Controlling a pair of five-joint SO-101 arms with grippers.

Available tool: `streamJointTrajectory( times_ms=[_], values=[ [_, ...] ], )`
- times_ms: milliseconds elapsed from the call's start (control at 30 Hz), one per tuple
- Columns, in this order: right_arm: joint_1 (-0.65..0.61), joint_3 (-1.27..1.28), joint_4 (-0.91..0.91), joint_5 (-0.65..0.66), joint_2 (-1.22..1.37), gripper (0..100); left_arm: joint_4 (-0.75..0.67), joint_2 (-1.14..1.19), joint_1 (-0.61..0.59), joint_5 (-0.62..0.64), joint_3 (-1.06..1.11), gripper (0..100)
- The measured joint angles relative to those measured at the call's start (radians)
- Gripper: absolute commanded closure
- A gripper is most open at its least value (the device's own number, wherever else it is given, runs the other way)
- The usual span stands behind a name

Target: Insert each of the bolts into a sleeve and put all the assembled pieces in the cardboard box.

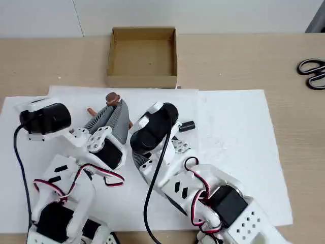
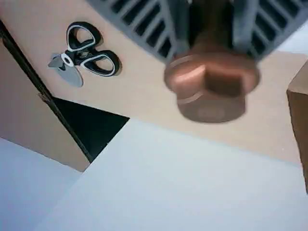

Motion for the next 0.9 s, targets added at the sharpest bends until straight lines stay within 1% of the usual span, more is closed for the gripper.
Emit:
streamJointTrajectory(
  times_ms=[733,900],
  values=[
    [0.0,0.0,-0.015,0.0,0.0,99.5,0.0,0.0,0.012,-0.003,0.026,100],
    [0.005,0.0,-0.018,0.0,0.0,99.5,0.075,0.0,0.058,0.0,0.011,100]
  ],
)
